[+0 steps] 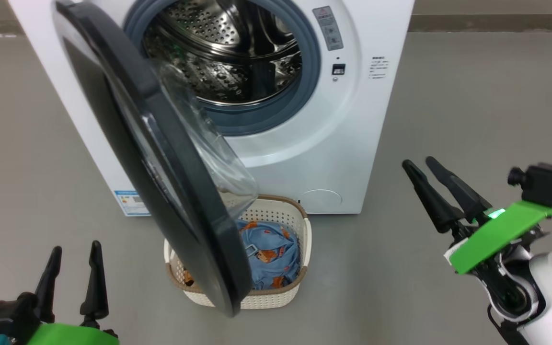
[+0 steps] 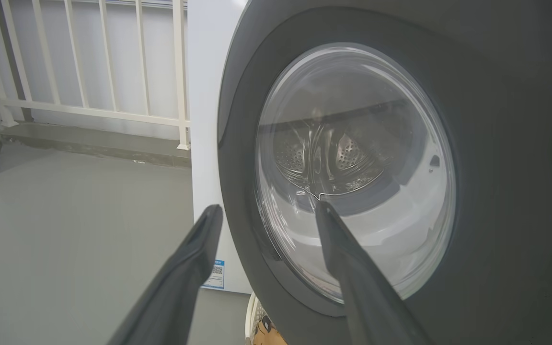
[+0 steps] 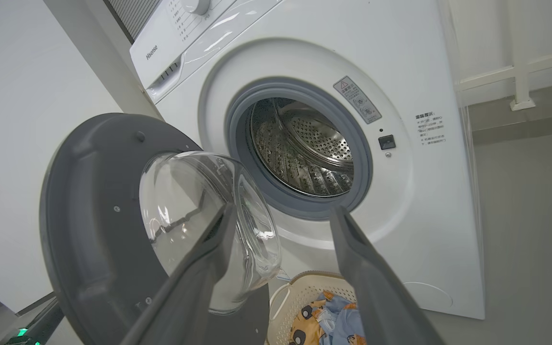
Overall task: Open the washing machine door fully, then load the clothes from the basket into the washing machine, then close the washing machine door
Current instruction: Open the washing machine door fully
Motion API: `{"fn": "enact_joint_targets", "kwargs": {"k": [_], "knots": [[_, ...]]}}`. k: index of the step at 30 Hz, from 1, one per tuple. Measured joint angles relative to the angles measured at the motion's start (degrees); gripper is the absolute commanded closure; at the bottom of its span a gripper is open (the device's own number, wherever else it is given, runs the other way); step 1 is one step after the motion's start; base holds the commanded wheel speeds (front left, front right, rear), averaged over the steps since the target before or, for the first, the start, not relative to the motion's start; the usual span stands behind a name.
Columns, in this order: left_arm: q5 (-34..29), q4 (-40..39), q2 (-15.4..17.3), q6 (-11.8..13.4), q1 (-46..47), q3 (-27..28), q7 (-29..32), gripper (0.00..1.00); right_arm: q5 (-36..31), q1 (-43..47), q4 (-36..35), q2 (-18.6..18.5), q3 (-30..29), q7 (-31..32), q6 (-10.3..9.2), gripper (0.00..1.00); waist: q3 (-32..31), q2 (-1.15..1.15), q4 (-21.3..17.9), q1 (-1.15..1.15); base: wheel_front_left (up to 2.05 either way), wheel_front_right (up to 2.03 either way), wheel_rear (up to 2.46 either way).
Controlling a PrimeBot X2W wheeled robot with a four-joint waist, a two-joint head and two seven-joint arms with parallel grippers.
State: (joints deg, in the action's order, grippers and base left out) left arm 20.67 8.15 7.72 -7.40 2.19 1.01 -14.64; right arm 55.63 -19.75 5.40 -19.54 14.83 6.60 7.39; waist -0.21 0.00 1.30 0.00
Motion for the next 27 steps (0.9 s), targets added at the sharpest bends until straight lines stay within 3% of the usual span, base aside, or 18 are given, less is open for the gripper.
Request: {"fn": "enact_joint_targets", "kwargs": {"k": [13,27], "knots": [[-0.7,-0.9,-0.5,0.0,-1.3,0.6,0.0,0.0,-17.0,8.7,1.5,0.4,-2.9,-17.5,0.01,0.0,-0.6,0.0,-3.4,0.0,0.0,0.0,0.0],[-0.9,-2.0,-0.7,0.0,-2.5,0.5,0.0,0.0,-31.0,12.9,6.4,4.6,-6.6,-20.9,0.01,0.0,-0.3,0.0,-3.9,0.0,0.0,0.0,0.0]]}}
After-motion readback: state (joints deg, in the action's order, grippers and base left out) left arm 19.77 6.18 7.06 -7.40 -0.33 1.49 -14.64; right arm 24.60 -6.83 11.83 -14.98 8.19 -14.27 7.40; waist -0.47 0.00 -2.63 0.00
